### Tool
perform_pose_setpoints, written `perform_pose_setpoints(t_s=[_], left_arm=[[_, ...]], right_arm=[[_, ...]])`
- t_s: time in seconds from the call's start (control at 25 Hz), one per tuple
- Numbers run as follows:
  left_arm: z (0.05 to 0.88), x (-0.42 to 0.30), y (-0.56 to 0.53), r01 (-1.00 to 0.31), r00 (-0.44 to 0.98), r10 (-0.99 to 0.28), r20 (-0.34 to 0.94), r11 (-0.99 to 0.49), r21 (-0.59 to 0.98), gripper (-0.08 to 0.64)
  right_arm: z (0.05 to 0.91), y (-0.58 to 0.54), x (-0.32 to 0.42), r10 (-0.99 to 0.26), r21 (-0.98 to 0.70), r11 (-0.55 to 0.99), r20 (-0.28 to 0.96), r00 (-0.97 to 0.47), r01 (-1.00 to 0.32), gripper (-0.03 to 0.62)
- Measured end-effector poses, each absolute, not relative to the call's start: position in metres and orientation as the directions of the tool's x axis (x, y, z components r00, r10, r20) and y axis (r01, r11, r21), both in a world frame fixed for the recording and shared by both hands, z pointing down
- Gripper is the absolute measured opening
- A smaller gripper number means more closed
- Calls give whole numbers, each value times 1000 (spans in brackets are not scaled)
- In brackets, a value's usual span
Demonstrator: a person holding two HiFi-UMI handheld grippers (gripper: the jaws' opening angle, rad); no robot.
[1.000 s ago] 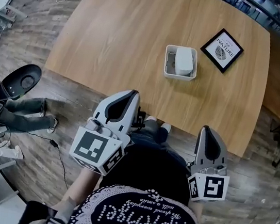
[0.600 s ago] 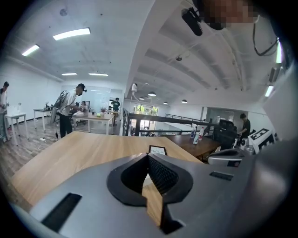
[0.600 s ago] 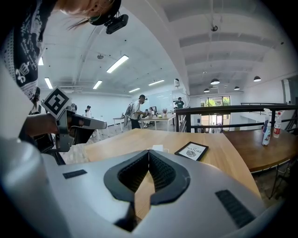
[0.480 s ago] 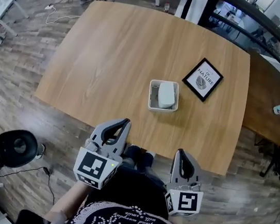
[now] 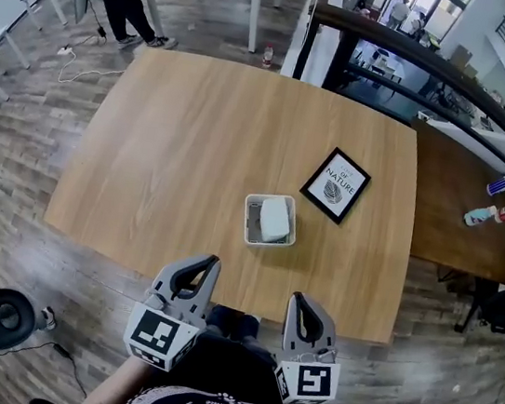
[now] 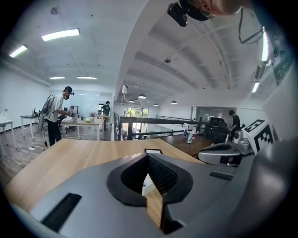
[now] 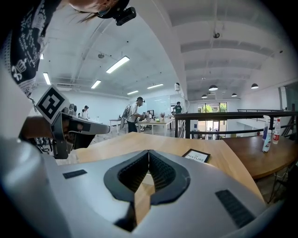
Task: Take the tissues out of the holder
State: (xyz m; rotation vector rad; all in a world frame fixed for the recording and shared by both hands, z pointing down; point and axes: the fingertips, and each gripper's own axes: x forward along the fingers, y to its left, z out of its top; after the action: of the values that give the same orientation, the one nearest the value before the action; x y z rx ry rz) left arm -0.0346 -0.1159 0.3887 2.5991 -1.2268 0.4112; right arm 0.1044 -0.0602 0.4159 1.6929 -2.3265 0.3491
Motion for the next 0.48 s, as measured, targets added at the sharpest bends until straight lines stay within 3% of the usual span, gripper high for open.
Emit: perform_pose_setpoints(t_s=[0.28, 0.36, 0.48], left_arm=[[392, -45, -127, -784, 606, -714, 350, -610, 113, 5], [391, -45, -130, -782, 610, -714, 344, -612, 118, 5], [392, -44, -134, -779, 615, -710, 342, -614, 128, 5]], right_arm=[[407, -82, 92, -904, -29, 324, 286, -319, -946, 18], [411, -92, 88, -894, -29, 338, 303, -331, -941, 125], [422, -110, 82, -875, -36, 358, 334, -349, -933, 187]])
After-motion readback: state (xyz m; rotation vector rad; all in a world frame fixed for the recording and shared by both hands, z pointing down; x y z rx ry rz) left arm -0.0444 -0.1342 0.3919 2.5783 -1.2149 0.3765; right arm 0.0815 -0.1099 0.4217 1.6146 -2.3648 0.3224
